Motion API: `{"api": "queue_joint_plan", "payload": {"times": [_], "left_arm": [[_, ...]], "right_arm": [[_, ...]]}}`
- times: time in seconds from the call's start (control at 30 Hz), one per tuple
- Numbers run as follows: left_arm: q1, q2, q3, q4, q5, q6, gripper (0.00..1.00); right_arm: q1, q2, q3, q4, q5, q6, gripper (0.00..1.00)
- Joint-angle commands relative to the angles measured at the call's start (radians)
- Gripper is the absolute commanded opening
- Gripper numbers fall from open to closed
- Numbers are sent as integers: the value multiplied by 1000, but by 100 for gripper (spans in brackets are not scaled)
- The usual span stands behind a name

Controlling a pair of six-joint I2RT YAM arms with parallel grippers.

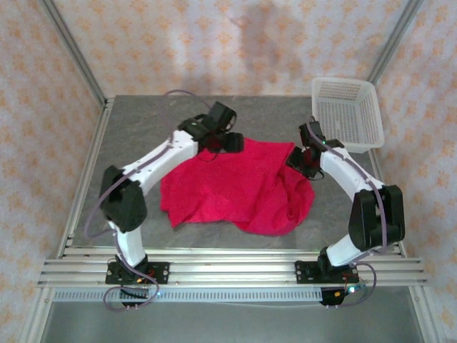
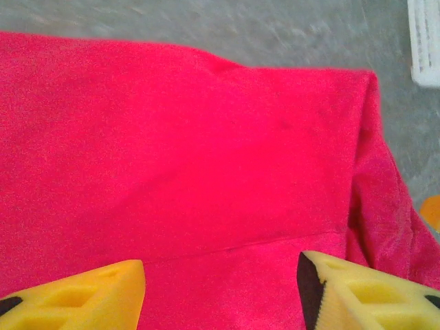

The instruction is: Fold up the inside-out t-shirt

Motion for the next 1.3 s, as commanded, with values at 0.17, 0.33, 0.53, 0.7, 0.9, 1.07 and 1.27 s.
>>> {"api": "queue_joint_plan", "payload": {"times": [0.17,0.33,0.53,0.7,0.9,1.07,1.27], "left_arm": [[-105,348,295,-29,63,-16,60],[-149,472,451,-95,65,-12,59],[-177,553,536,-127,67,-14,61],[-179,614,577,-177,37,0,58],[-177,637,591,-199,1,7,25],[-168,600,635,-245,-17,1,0],[-131,472,638,-278,-6,-16,0]], "right_arm": [[-105,-89,-199,163,-101,76,41],[-114,-106,-223,165,-103,67,44],[-114,-111,-232,177,-118,71,45],[-114,-102,-232,200,-147,80,47],[-112,-84,-234,240,-191,105,48],[-75,-21,-221,293,-202,132,49],[-44,119,-169,357,-181,169,13]]}}
